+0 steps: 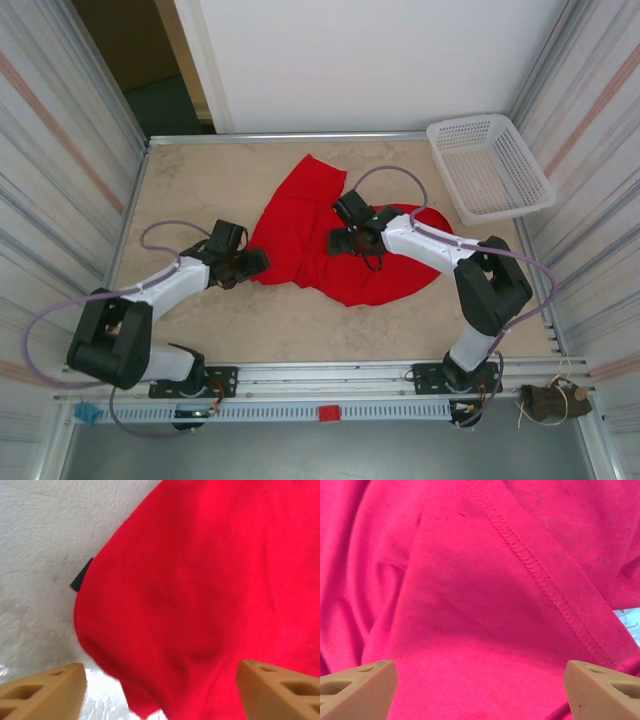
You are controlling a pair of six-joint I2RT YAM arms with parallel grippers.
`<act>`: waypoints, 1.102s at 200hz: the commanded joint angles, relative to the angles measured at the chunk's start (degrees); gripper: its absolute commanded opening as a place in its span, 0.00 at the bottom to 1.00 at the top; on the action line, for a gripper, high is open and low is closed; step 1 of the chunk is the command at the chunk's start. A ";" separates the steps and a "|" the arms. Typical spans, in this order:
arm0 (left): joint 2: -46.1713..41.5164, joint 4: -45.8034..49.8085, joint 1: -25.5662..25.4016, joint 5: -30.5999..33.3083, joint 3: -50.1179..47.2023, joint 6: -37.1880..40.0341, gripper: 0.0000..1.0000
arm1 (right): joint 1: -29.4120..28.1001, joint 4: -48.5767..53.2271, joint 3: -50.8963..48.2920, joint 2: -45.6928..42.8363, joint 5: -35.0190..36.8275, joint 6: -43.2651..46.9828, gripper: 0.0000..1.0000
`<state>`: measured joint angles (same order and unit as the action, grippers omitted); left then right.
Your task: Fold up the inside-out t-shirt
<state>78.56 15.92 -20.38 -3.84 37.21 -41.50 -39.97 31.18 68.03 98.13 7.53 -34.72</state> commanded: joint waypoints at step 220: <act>-12.30 5.60 -1.05 -4.20 40.48 -8.86 0.00 | 13.33 1.29 9.52 -18.40 -11.78 1.94 0.71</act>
<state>68.03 24.05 -19.66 -10.79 78.08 -46.61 -19.79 34.89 81.14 83.88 -0.99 -29.54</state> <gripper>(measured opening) 0.049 0.708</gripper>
